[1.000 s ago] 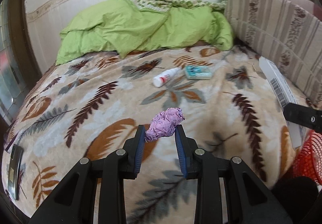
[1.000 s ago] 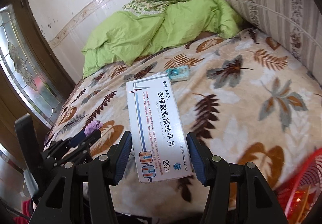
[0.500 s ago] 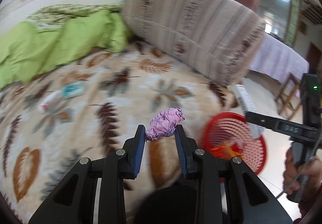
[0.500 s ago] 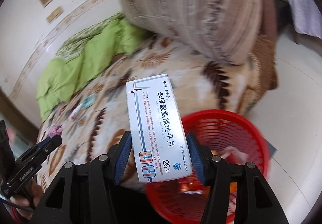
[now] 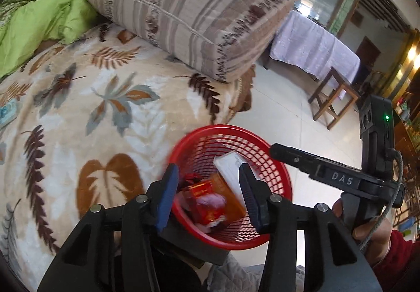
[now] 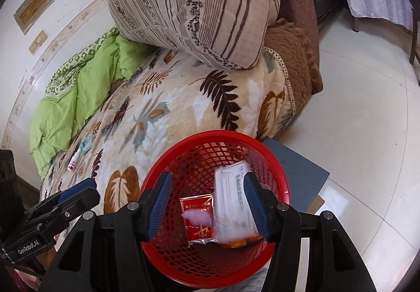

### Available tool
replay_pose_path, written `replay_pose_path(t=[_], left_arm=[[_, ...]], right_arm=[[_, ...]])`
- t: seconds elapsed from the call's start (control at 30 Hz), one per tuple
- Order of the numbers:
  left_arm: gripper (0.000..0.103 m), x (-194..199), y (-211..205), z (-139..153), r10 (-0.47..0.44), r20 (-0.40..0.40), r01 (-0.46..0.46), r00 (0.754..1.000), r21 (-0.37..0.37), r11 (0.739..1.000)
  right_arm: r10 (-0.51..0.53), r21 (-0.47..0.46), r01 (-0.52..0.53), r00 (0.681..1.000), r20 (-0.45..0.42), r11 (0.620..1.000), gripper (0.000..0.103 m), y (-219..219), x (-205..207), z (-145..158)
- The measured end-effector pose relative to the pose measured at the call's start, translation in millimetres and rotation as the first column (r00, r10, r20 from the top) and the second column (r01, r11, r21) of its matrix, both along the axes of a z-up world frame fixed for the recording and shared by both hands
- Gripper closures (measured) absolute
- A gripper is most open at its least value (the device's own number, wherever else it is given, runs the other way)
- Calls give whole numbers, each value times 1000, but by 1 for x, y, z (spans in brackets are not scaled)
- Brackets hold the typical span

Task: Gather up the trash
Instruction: 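Move both tools back toward the spray bottle and teal packet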

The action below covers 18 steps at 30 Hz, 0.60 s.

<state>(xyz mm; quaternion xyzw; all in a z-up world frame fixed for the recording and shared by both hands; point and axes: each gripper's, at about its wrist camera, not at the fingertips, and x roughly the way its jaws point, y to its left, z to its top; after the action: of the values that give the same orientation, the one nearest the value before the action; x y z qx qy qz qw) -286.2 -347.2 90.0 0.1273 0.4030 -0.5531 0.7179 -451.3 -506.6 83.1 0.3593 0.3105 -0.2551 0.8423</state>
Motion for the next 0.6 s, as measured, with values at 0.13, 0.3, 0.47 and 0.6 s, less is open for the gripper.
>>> replay_pose_path(t=[0.13, 0.3, 0.47, 0.6], left_arm=[[55, 26, 28, 7, 91, 37, -90, 995, -11, 996], [53, 65, 75, 11, 214, 103, -214, 971, -12, 977], [53, 116, 130, 4, 374, 154, -377, 915, -6, 926], [53, 158, 169, -5, 491, 167, -497, 855, -8, 868]], right_arm=[[49, 15, -49, 998, 28, 999, 43, 10, 26, 5], [199, 4, -200, 978, 57, 980, 43, 39, 80, 15], [349, -5, -349, 936, 52, 937, 43, 75, 138, 17], [445, -2, -445, 895, 35, 895, 43, 103, 189, 14]])
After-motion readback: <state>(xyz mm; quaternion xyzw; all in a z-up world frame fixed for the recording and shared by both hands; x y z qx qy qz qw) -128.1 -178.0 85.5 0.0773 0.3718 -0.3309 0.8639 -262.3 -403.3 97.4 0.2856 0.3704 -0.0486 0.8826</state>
